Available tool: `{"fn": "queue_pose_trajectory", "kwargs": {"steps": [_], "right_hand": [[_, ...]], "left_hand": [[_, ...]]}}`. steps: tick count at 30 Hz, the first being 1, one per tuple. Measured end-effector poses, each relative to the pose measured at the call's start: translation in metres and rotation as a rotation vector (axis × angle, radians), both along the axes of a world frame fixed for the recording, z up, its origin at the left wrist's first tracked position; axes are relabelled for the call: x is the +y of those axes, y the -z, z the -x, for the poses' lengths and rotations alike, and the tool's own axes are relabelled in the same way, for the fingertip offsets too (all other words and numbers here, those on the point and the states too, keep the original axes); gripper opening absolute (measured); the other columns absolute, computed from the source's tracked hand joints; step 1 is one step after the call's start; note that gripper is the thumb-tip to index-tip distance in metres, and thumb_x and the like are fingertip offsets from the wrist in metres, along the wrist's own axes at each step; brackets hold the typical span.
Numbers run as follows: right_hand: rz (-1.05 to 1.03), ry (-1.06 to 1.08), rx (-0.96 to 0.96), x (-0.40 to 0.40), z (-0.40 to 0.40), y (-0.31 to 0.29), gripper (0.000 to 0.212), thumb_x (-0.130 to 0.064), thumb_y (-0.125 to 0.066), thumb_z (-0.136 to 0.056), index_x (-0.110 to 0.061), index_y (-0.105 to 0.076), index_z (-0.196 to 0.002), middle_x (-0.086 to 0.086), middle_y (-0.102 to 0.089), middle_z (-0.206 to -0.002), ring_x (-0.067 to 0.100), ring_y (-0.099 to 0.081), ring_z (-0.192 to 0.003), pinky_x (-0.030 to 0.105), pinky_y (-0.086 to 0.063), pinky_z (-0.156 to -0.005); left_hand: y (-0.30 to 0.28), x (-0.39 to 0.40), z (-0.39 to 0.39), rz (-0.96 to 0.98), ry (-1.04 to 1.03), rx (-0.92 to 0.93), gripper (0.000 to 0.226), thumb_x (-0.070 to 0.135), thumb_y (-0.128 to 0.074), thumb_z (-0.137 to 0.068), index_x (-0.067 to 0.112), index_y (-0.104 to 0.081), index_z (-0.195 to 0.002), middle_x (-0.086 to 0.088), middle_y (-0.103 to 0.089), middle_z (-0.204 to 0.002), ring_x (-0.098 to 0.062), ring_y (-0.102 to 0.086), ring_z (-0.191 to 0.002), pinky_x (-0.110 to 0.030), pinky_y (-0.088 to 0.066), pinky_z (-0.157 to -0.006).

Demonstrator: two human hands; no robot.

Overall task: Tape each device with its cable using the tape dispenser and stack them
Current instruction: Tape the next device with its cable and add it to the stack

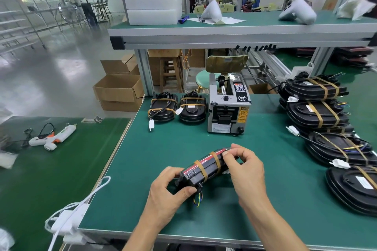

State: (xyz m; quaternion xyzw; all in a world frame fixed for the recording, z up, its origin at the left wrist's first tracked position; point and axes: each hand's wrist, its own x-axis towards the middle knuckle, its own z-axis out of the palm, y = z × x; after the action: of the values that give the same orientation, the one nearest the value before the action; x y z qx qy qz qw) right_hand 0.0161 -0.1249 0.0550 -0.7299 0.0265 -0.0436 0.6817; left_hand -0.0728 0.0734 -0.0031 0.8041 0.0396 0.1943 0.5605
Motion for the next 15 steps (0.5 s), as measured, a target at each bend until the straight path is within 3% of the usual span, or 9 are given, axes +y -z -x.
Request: {"fn": "queue_pose_trajectory", "kwargs": {"steps": [4,9,12,13,15], "right_hand": [[-0.02,0.01,-0.006,0.002,-0.001,0.0,0.008,-0.02,-0.077,-0.086,-0.026,-0.071,-0.087,-0.018,-0.068,-0.118,0.005,-0.061,-0.117,0.034,-0.046,-0.105],[0.002,0.005,-0.018,0.001,-0.002,0.003,0.013,-0.023,-0.075,-0.088,-0.032,-0.071,-0.079,-0.02,-0.068,-0.115,-0.005,-0.06,-0.112,0.027,-0.044,-0.094],[-0.04,0.042,0.001,-0.001,-0.007,0.005,0.011,-0.018,-0.072,-0.092,-0.024,-0.072,-0.082,-0.013,-0.072,-0.114,0.006,-0.065,-0.108,0.007,-0.047,-0.069],[-0.061,0.062,0.01,-0.002,-0.009,0.006,0.009,-0.016,-0.071,-0.093,-0.022,-0.072,-0.086,-0.009,-0.073,-0.113,0.01,-0.067,-0.106,0.004,-0.046,-0.06],[-0.081,0.068,0.005,-0.003,-0.01,0.008,0.006,-0.018,-0.071,-0.095,-0.022,-0.072,-0.091,-0.007,-0.075,-0.107,0.014,-0.068,-0.101,0.007,-0.048,-0.057]], "left_hand": [[0.002,0.001,0.0,-0.012,-0.003,0.004,0.051,0.078,-0.081,-0.076,0.041,-0.074,-0.112,0.004,-0.073,-0.107,-0.021,-0.07,-0.104,-0.023,-0.052,-0.088],[0.002,0.001,0.0,-0.008,-0.002,0.001,0.052,0.078,-0.081,-0.075,0.041,-0.075,-0.112,0.004,-0.073,-0.107,-0.021,-0.07,-0.104,-0.023,-0.052,-0.089],[0.002,0.001,0.0,-0.016,-0.003,0.002,0.051,0.077,-0.082,-0.076,0.041,-0.075,-0.111,0.005,-0.073,-0.107,-0.021,-0.07,-0.103,-0.021,-0.051,-0.088],[0.002,0.001,-0.001,-0.019,-0.002,0.001,0.051,0.077,-0.082,-0.076,0.041,-0.075,-0.111,0.005,-0.073,-0.107,-0.021,-0.07,-0.103,-0.02,-0.05,-0.088],[0.003,0.001,-0.001,-0.019,-0.002,0.0,0.051,0.077,-0.082,-0.076,0.041,-0.075,-0.111,0.005,-0.073,-0.106,-0.021,-0.07,-0.103,-0.02,-0.05,-0.088]]}}
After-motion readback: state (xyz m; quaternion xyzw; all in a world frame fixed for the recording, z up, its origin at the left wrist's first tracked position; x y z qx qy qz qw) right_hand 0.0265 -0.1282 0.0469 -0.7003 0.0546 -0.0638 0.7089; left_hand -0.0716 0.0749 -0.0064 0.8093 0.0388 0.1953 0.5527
